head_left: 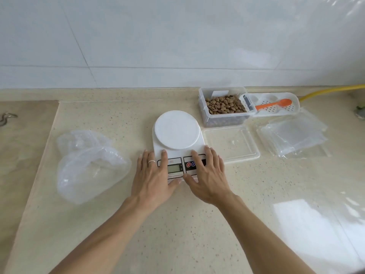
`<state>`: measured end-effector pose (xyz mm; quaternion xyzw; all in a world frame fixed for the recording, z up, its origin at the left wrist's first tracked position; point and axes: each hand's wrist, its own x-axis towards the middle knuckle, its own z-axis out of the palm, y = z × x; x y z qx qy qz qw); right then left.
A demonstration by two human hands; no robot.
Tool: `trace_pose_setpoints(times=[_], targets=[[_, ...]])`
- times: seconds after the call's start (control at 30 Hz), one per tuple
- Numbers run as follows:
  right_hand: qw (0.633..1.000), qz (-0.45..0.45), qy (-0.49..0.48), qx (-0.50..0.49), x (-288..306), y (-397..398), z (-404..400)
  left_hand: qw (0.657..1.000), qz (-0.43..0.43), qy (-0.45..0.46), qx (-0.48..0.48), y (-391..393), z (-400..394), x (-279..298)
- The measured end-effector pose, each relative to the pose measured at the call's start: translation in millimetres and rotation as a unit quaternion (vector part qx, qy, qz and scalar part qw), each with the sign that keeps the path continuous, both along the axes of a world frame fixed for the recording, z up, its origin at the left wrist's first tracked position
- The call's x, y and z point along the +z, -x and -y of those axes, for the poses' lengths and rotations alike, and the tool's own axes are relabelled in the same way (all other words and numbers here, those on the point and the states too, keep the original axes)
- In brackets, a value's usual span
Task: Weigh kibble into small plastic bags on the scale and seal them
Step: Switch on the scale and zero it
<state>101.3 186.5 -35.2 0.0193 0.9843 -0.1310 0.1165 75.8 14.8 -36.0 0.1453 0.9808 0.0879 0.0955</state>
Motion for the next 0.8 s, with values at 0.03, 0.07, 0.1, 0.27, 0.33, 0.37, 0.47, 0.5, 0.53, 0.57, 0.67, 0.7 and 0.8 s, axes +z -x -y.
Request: trace_pose_setpoints(times=[0.03,0.07,0.1,0.27,0.33,0.37,0.47,0.5,0.53,0.57,0.67,0.7,0.8], targets=[[1.000,-0.001,0.003,0.003,-1.5,-11.3,-0.3,1.000,0.007,-0.005,0.007,-12.7,0.3,-0.7],[1.000,-0.001,0.007,0.004,-2.7,-21.7,-0.6,1.000,0.012,-0.011,0.013,-24.6,0.7,-2.3],[1.000,-0.001,0.010,0.005,-3.5,-31.9,-0.4,1.000,0.013,-0.014,0.017,-36.0,1.4,-3.6],[1.000,0.001,0.001,0.017,-5.4,-83.3,1.9,1.000,-0.014,-0.020,0.010,-83.8,13.0,-7.7],[1.000,-0.007,-0.006,0.024,-7.1,-101.2,2.7,0.999,-0.037,-0.039,-0.003,-96.9,21.6,-12.3],[1.000,-0.015,-0.006,0.026,-7.9,-107.6,2.0,0.998,-0.045,-0.049,-0.008,-101.7,26.1,-14.8],[0.999,-0.037,0.010,0.016,-6.3,-112.7,-3.5,0.996,-0.055,-0.074,-0.018,-106.3,36.3,-23.5],[0.999,-0.042,0.022,0.004,-5.5,-111.3,-5.4,0.995,-0.053,-0.081,-0.022,-106.0,38.1,-26.8],[0.998,-0.048,0.035,-0.010,-5.1,-109.2,-6.9,0.995,-0.050,-0.086,-0.027,-105.7,38.9,-29.7],[0.997,-0.051,0.046,-0.025,-5.3,-107.4,-7.2,0.994,-0.046,-0.089,-0.031,-105.8,39.3,-32.7],[0.995,-0.058,0.053,-0.055,-9.7,-102.4,-2.0,0.995,-0.050,-0.076,-0.031,-107.9,38.3,-39.5],[0.995,-0.061,0.051,-0.062,-11.6,-100.9,1.5,0.996,-0.054,-0.071,-0.031,-108.6,38.1,-40.5],[0.990,-0.068,0.072,-0.104,-14.6,-97.3,9.3,0.996,-0.058,-0.058,-0.029,-109.5,37.3,-39.4]])
